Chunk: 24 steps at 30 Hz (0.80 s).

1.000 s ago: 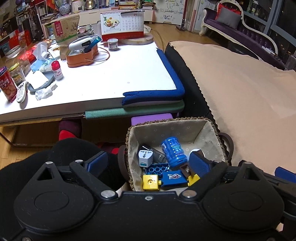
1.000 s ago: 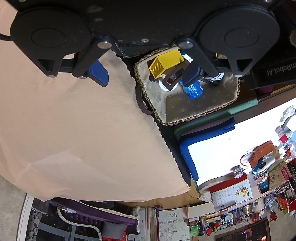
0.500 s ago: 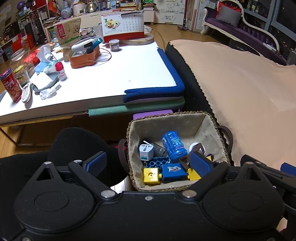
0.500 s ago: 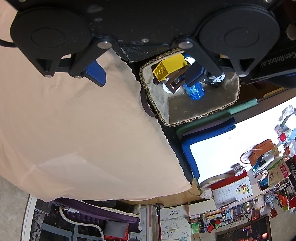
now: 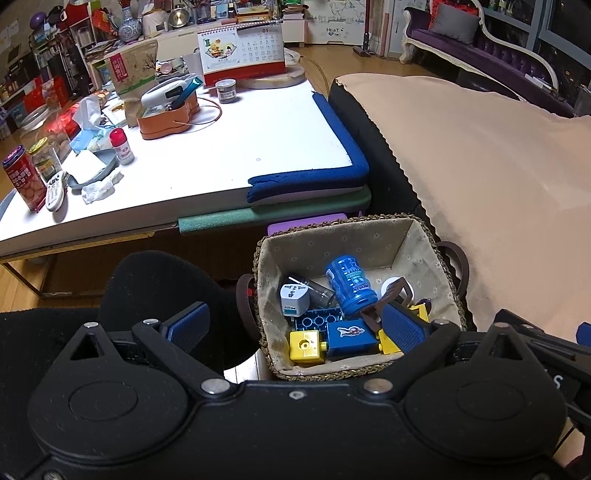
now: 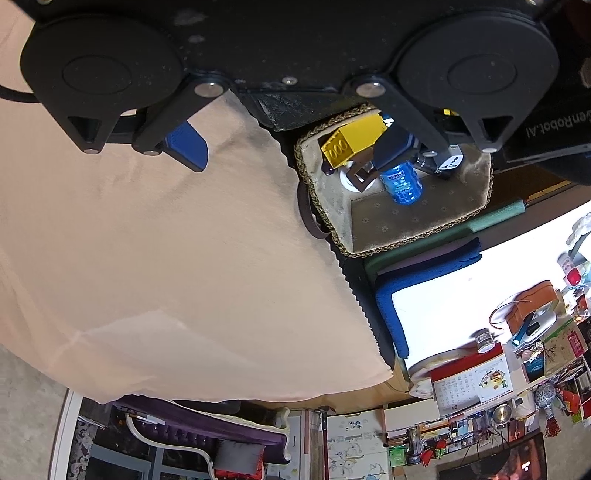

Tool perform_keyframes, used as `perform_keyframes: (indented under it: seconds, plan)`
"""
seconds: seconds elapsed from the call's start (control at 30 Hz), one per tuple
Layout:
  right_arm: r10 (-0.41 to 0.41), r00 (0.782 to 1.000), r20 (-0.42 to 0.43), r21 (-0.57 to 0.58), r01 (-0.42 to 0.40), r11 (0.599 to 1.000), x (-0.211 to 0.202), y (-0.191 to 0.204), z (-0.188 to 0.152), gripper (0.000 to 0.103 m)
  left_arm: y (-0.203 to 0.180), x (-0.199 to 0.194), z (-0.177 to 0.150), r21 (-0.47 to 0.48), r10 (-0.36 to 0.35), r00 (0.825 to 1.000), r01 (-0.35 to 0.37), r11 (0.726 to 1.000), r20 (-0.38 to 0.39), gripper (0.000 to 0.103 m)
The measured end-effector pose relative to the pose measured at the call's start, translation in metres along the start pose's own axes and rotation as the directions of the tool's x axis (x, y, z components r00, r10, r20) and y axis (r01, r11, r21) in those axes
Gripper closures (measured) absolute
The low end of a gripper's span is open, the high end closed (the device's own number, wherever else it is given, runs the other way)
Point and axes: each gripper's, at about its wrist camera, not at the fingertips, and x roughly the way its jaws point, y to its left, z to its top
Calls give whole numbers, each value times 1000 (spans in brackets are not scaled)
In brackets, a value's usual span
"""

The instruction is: Organize rigid objects

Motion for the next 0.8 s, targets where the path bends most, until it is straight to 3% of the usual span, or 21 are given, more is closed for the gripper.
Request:
perform_keyframes:
  seconds: [0.4,0.8]
  plan:
    - [-38,999,20,47,37,998,-7,-19,1,1,-14,-1,-4,82,-14,1000,14,997,2,6]
    - [-51,998,20,38,50,998,-8,-16,0,1,-15,-2,-4,94,-12,1000,12,996,8,6]
